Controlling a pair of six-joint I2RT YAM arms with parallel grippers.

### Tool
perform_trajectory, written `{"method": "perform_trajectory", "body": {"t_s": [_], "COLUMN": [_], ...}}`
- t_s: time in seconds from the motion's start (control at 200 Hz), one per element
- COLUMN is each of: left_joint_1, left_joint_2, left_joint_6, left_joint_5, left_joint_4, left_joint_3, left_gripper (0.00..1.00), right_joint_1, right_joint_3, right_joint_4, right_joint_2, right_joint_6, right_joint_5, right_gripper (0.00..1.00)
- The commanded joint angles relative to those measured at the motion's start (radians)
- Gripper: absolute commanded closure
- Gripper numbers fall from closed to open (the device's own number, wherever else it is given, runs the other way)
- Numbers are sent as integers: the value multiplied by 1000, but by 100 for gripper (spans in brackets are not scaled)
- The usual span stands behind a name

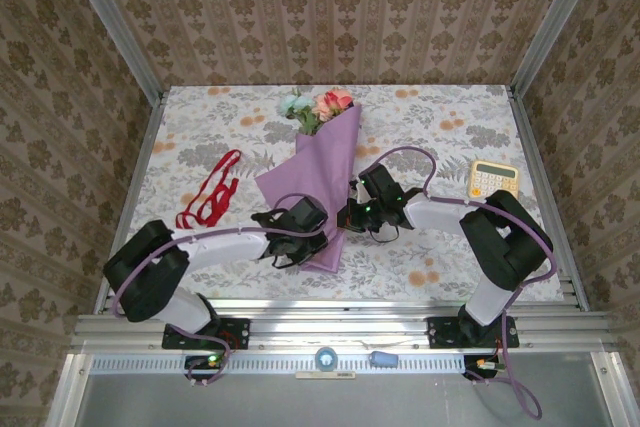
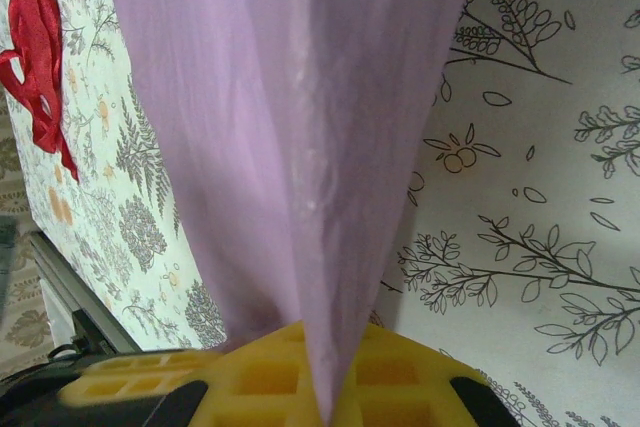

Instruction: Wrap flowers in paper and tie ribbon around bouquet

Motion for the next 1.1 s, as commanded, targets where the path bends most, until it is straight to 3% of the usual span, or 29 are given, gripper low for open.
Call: {"method": "perform_trajectory", "body": {"t_s": [0.0,0.125,0.205,0.3,0.42,0.47,0.54,0.695,0.8,0.92,0.975,1.06,1.095], "left_joint_1": [10,0,-5,-4,-4,-4,-4,-2,0,1,5,7,8], "left_joint_2": [54,98,110,113,118,119,126,142,147,152,154,158,159], "left_joint_6": [3,-14,-12,-13,-5,-1,5,17,23,28,30,34,34], "left_joint_5": [20,49,50,49,48,48,49,54,57,62,64,66,68], "left_joint_4": [-7,-6,-20,-20,-32,-34,-38,-42,-46,-44,-46,-48,-48], "left_joint_3": [-51,-71,-75,-82,-76,-72,-67,-57,-54,-55,-51,-51,-51], "left_gripper": [88,92,93,94,95,95,95,96,97,97,98,98,98], "right_joint_1": [2,-25,-45,-70,-101,-113,-117,-123,-144,-176,-188,-201,-206], "right_joint_3": [-15,-18,-4,21,44,53,68,84,102,146,176,220,227], "right_joint_4": [41,105,99,69,60,64,64,71,64,71,67,65,68], "right_joint_2": [16,27,32,48,81,94,107,114,137,187,219,259,265], "right_joint_6": [-23,-44,-72,-103,-124,-128,-136,-146,-147,-145,-145,-146,-146], "right_joint_5": [-7,-51,-61,-60,-63,-66,-66,-49,-32,-48,-61,-77,-73], "right_gripper": [94,67,59,57,66,76,100,100,63,59,62,100,100]}}
